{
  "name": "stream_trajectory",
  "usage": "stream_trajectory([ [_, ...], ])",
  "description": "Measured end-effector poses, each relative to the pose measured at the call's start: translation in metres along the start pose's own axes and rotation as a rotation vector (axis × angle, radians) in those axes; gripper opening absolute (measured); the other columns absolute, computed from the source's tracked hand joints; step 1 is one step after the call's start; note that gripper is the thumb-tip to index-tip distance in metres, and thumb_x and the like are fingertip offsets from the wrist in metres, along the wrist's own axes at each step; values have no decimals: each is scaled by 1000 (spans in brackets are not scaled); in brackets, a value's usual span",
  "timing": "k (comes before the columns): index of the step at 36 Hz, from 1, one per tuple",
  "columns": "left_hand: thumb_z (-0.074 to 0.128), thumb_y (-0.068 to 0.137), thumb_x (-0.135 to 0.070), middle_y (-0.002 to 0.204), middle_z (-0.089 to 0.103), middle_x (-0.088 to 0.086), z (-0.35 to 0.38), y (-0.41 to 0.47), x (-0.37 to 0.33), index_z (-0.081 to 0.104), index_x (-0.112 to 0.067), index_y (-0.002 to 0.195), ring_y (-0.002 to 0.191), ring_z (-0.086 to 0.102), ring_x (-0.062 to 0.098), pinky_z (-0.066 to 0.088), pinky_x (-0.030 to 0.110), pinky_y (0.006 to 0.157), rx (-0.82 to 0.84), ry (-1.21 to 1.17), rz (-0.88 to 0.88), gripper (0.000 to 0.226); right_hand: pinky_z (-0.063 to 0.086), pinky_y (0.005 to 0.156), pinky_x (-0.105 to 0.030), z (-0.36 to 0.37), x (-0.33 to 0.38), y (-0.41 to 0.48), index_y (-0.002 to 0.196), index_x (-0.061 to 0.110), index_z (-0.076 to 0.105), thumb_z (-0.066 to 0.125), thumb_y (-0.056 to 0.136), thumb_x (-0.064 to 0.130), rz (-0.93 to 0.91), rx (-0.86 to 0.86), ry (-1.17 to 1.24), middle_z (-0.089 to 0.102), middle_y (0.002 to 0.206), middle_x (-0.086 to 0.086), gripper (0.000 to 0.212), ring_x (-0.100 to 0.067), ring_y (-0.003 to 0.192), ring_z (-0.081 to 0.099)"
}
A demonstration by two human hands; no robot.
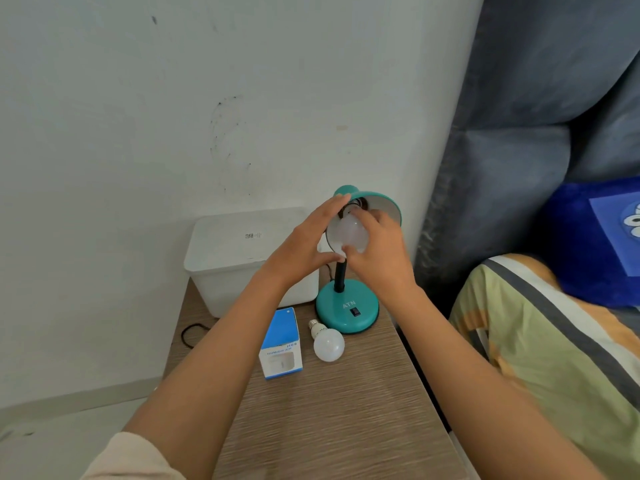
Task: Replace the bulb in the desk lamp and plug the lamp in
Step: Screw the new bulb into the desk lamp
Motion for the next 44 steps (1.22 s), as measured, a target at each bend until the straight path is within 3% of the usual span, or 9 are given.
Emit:
stream_trajectory([
  [5,77,74,-9,147,24,-15,1,-2,1,19,-38,140,138,25,3,31,34,113,-12,-2,9,93,52,91,-41,-1,5,1,130,19,46,61,84,35,176,-67,276,61,120,-7,51,-25,107,59],
  [7,78,73,-8,147,24,-15,1,-2,3,19,-38,141,139,25,6,31,36,113,-15,6,11,95,51,93,-41,0,8,2,130,20,47,61,83,38,272,-79,386,60,120,-4,52,-23,110,56],
  [11,78,73,-9,147,24,-17,-1,-2,5,18,-38,141,138,24,1,32,33,112,-18,16,7,96,45,86,-26,1,9,3,129,19,48,64,84,29,441,-79,670,57,120,0,49,-14,104,53],
  [14,78,73,-8,146,24,-18,0,-2,4,19,-38,141,137,24,0,32,32,112,-9,13,14,95,50,95,-37,2,8,0,127,22,47,65,84,27,489,-73,771,55,117,2,47,-17,108,55],
  [19,78,73,-8,146,25,-18,0,-2,3,20,-36,142,135,25,-1,32,31,112,-3,6,21,95,51,95,-43,2,10,-3,129,26,46,62,86,25,417,-119,731,51,108,11,45,-18,108,54],
  [25,79,72,-9,144,25,-20,-4,-3,6,18,-40,140,133,26,-5,33,26,110,1,13,23,97,48,97,-40,4,11,-7,128,28,49,58,88,26,273,-125,490,58,123,0,41,-22,110,54],
  [34,79,72,-9,141,24,-28,-5,-5,7,18,-45,138,131,26,-10,34,22,109,-3,-13,11,97,37,101,-28,4,6,-15,132,24,48,59,85,11,88,-40,215,47,136,-9,50,-25,124,43],
  [37,79,72,-8,142,24,-25,-4,-4,6,18,-45,138,132,27,-6,33,24,110,0,-12,11,98,47,97,-35,-1,7,-15,132,24,47,59,87,20,130,-75,291,53,132,-6,47,-22,118,49],
  [44,79,72,-8,144,26,-20,-4,-5,5,19,-42,139,131,28,-3,35,26,109,-6,-6,8,97,56,82,-24,-12,12,-11,129,24,48,53,92,34,414,-133,694,57,110,5,38,-14,92,65],
])
Point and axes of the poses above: each hand's wrist, its own y-axis towards the middle knuckle, its own z-axis out of the palm, x = y × z, the point moved 1 cm from there along y, towards the middle knuckle
